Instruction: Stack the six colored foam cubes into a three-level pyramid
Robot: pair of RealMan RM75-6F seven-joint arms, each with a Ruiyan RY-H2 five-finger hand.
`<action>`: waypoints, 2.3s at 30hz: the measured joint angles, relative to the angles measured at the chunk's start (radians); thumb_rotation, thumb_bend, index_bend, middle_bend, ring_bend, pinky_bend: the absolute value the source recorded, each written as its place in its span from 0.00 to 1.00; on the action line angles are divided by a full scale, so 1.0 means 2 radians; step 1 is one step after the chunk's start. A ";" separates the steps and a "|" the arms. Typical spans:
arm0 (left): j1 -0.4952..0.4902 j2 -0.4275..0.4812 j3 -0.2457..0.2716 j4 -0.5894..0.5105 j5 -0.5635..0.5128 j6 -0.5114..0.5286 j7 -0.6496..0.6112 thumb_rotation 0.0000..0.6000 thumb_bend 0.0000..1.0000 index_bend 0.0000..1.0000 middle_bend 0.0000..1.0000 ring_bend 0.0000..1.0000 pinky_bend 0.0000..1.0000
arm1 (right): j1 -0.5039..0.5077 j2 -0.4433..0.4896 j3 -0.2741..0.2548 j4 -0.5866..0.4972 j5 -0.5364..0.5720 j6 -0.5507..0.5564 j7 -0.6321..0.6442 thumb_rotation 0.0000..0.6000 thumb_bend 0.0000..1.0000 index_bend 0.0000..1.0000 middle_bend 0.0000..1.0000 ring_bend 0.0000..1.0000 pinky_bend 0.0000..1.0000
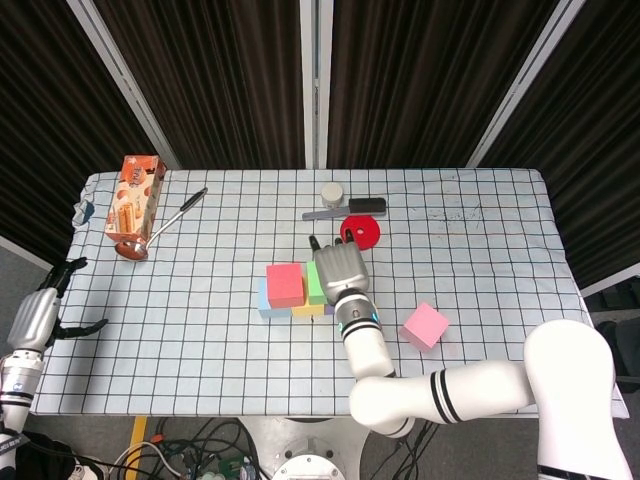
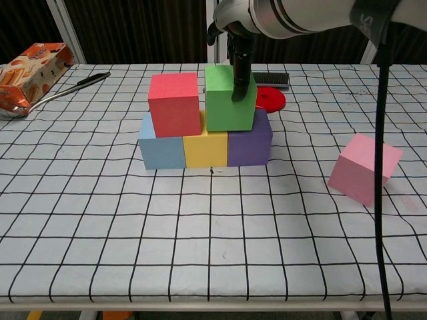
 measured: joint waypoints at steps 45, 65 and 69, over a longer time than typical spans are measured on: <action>0.004 -0.004 0.003 0.013 -0.002 -0.007 -0.013 1.00 0.10 0.09 0.11 0.03 0.17 | -0.004 -0.019 0.009 0.023 0.001 -0.014 -0.018 1.00 0.12 0.00 0.33 0.13 0.00; 0.005 -0.002 0.003 0.008 -0.003 -0.010 -0.012 1.00 0.10 0.09 0.11 0.02 0.17 | -0.011 0.008 0.012 -0.001 0.006 -0.038 -0.021 1.00 0.08 0.00 0.01 0.00 0.00; 0.005 0.000 0.003 0.000 -0.004 -0.009 -0.003 1.00 0.10 0.09 0.11 0.02 0.17 | -0.019 0.033 0.014 -0.027 0.005 -0.049 -0.016 1.00 0.07 0.00 0.00 0.00 0.00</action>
